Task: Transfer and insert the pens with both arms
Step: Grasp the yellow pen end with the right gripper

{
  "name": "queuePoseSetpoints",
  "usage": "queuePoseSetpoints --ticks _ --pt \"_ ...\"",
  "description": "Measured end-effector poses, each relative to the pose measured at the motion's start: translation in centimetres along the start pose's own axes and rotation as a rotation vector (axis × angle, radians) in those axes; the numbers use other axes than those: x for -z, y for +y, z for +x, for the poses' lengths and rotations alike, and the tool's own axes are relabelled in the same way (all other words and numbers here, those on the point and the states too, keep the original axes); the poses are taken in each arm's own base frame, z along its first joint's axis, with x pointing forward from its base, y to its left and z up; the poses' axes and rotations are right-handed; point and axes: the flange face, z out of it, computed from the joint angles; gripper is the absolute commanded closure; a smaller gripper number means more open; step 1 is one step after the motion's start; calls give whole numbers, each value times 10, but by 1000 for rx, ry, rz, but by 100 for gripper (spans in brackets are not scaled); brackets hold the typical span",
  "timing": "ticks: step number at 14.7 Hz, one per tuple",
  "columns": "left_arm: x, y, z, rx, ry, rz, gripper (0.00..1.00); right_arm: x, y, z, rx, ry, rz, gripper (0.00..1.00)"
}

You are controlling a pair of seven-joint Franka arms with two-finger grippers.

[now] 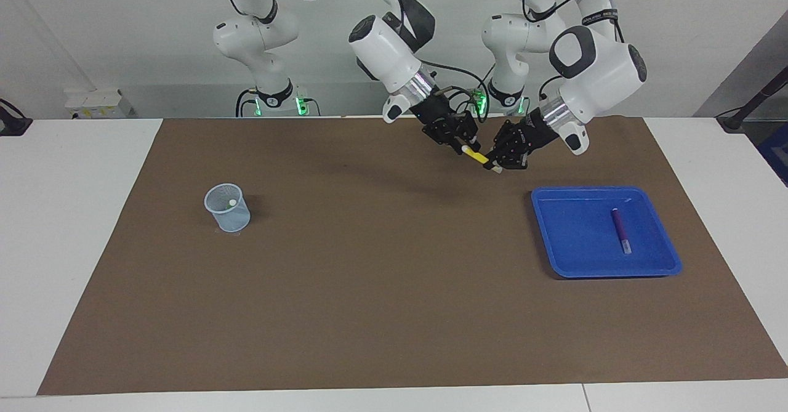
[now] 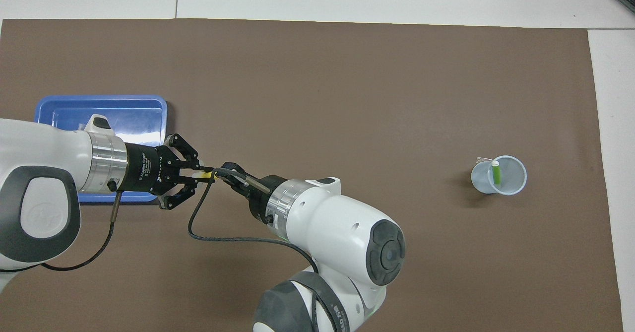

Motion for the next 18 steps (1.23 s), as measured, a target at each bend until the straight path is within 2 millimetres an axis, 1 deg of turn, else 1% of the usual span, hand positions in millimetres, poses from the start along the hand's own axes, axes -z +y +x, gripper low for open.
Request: queuePoseSetpoints --ticks 2,5,6,7,10,11,12,15,18 --pt "0 0 0 0 0 1 100 0 1 4 -5 4 -1 48" --pt "0 0 0 0 0 1 100 0 1 4 -5 3 -1 48" --pt "0 0 0 0 0 2 100 0 1 4 -5 3 -1 49" --pt "-1 -1 0 0 0 3 100 0 1 4 -5 3 -1 54" --pt "0 -2 -1 -3 -1 4 100 0 1 4 -4 4 -1 74" --pt "-1 -3 -2 -3 -1 8 100 1 -1 3 -3 4 4 75" --pt "-1 -3 -2 -3 -1 9 100 1 -1 3 -3 4 4 79" --pt "-2 -4 -2 -4 -1 10 100 1 -1 5 -5 6 6 100" --pt "-2 -4 -2 -3 -1 10 100 1 -1 5 -5 6 6 100"
